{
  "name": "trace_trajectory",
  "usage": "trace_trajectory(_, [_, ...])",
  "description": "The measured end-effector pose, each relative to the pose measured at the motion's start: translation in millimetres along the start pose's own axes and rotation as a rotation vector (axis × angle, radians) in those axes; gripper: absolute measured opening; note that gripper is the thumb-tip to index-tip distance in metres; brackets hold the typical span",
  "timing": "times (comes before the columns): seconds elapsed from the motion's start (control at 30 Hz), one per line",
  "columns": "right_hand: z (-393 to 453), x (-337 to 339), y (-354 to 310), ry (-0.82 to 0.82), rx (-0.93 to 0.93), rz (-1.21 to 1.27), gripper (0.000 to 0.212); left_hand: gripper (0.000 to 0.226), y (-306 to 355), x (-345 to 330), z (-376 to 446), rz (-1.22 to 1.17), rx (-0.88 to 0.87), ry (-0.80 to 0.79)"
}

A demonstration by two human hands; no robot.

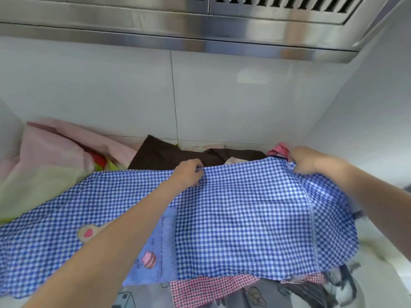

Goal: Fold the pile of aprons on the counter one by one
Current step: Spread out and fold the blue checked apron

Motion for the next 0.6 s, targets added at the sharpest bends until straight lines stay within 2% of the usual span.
trace_trajectory(0.07, [4, -11, -7, -0.061, 0.061, 0.073, 0.010, 0.025, 2, -11, 0, -0.107, 0.045, -0.084])
trace_trajectory(0.23, [4, -18, -7, -0.159, 0.125, 0.418, 0.014, 0.034, 5, -28, 0, -0.214, 0.132, -0.223])
trace_trajectory(0.37, [3, -28, -7, -0.272, 0.158, 0.481, 0.010, 0.022, 12, -19, -5, -0.276, 0.142, -0.240])
trace_trajectory(0.43, [10, -14, -5, -0.175, 0.196, 0.456, 0.010, 0.018, 13, -6, -9, -0.308, 0.105, -0.198])
trace_trajectory(0.5, [20, 19, 2, 0.047, 0.236, 0.440, 0.009, 0.019, 6, 9, -11, -0.275, 0.080, -0.132])
trace_trajectory(0.6, [21, 66, 20, 0.356, 0.183, 0.362, 0.016, 0.020, -5, 26, -7, -0.120, 0.081, -0.022])
Point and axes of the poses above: each hand's wrist, its own z-axis towards the middle knuckle, its own x-axis out of the back of the hand, y = z × x, the point moved 10 cm from there along z, towards the middle knuckle
